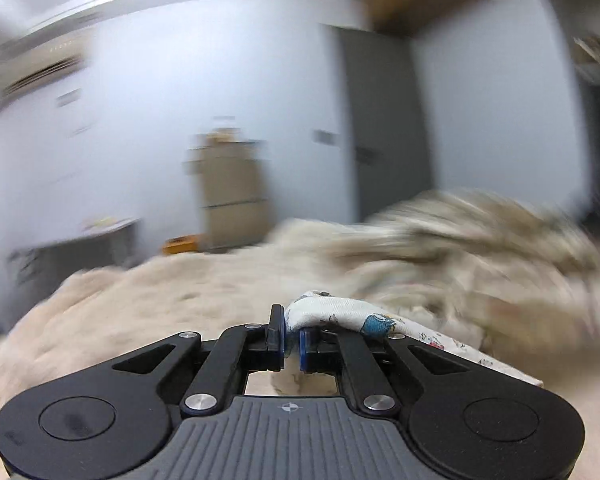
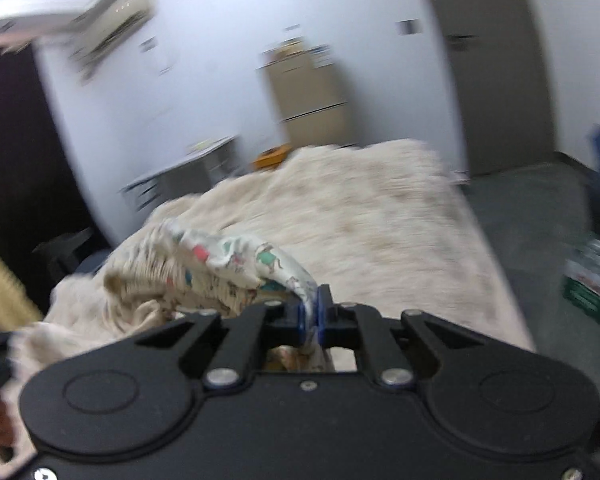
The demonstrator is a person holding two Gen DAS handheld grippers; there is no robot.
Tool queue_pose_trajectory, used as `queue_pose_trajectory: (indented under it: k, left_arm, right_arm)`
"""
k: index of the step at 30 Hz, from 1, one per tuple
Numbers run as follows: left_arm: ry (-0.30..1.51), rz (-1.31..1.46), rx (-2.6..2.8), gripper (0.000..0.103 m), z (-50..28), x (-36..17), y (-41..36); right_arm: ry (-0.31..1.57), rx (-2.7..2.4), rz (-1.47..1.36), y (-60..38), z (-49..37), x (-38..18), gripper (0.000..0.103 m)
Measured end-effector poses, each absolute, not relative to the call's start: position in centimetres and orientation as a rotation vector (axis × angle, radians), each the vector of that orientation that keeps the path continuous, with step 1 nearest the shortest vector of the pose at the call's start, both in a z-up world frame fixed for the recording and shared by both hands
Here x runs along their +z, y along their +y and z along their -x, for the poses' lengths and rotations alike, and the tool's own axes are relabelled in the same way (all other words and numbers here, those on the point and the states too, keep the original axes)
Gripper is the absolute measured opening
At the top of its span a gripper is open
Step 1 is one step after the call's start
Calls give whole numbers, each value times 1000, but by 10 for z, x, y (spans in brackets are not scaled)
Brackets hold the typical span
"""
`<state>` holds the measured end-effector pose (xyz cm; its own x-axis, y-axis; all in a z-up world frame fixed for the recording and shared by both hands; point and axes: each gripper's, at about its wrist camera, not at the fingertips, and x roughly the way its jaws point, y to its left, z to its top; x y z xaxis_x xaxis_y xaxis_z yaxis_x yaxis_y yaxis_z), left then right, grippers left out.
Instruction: Fold clothes
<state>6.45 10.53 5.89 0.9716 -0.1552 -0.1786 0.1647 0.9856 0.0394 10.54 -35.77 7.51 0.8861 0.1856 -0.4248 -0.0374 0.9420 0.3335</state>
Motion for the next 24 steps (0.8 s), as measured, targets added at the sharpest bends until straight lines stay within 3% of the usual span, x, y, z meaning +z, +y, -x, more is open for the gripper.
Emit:
queue_pose_trajectory:
  k: [6, 10, 15, 16, 18, 24]
  left_arm:
    - [171, 262, 80, 5, -41, 68, 236]
    - [348, 216, 117, 9, -59, 31, 267]
    - [412, 276, 121, 10, -64, -6, 279]
    - [423, 300, 125, 15, -64, -12, 280]
    - [464, 291, 168, 44, -69, -20, 276]
    - [494, 199, 180, 54, -71, -16, 267]
  right_arm:
    - [615, 137, -392, -393, -109, 35, 6]
    - [765, 173, -298, -375, -121, -8, 11]
    - [779, 131, -179, -355, -110, -15, 20]
    - [761, 110, -180, -354, -103, -11, 28]
    - [723, 96, -188, -354, -91, -2, 39]
    - [595, 198, -151, -324, -41, 24, 48]
